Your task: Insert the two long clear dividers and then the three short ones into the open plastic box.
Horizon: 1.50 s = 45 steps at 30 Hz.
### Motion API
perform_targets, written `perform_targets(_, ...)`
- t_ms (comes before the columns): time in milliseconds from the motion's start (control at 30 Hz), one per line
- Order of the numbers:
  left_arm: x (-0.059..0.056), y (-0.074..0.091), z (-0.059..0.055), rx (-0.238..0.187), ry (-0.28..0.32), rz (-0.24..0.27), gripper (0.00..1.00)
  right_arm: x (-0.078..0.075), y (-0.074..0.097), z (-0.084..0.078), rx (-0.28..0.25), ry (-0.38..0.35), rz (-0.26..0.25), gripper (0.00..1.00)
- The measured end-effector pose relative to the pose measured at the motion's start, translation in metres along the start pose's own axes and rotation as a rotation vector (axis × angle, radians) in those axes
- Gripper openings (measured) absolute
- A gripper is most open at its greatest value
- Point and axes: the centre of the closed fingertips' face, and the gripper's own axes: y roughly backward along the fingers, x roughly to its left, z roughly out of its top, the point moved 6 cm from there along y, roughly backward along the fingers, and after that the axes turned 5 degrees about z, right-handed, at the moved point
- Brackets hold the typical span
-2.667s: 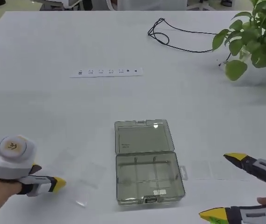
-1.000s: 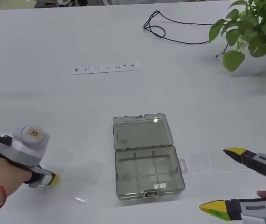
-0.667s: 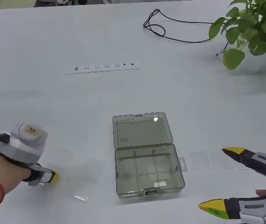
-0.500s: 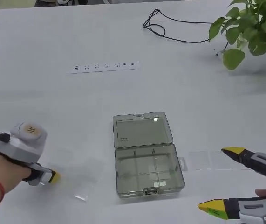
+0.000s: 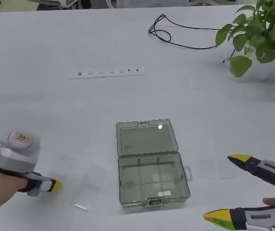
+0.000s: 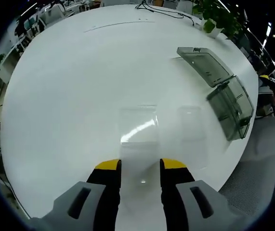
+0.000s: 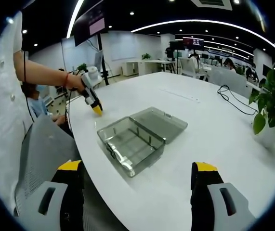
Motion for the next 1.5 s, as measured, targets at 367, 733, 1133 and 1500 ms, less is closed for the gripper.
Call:
perform_targets(367,-0.011,0.015,-0.003,-0.091,0.093,-0.066,0.3,0.005,-0.006,0.023,-0.033,0.018,0.017,0.9)
perform_targets(733,-0.041,0.043,0.012,-0.257,0.176,-0.172,0.3,0.017,-0.016,0.059,-0.094,0.026,0.048,0.84)
perform_targets(1133,-0.092,0.077,0.037,-0.433,0.181,-0.316,0.3,0.027,-0.022,0.102,-0.214,-0.022,0.043,0.7)
perform_targets(1500,-0.14,0.098,0.052,-0.545,0.163,-0.414,0.3,0.041,-0.032,0.13,-0.267,-0.073,0.027,0.56)
